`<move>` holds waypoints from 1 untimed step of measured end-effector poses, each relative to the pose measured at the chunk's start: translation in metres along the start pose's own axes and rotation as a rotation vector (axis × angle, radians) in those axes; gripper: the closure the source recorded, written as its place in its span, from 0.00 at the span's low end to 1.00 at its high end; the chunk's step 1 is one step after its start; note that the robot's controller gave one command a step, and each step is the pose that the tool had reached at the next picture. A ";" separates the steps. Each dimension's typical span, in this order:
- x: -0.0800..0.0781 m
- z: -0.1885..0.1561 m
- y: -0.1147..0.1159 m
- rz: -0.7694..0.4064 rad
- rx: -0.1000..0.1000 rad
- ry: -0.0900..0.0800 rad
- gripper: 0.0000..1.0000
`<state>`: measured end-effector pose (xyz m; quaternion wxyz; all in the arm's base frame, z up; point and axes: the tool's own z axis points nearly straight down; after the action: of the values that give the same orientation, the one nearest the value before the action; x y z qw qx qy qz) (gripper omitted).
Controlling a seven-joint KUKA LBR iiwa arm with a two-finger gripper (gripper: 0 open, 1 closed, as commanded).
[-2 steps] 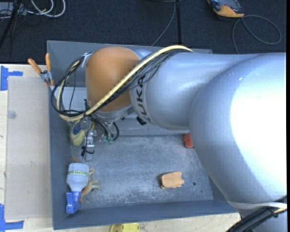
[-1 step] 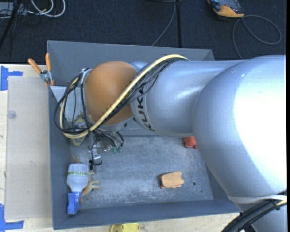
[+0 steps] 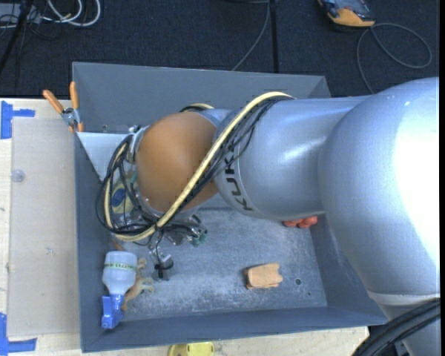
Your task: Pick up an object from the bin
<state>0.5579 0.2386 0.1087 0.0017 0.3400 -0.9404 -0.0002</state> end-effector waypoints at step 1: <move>0.003 0.002 0.006 0.016 0.000 -0.003 0.00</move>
Offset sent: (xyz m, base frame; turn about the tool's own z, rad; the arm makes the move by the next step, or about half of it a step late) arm -0.0143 0.0050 -0.0387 -0.3821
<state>0.5516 0.2412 0.1071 0.0005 0.3327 -0.9430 -0.0008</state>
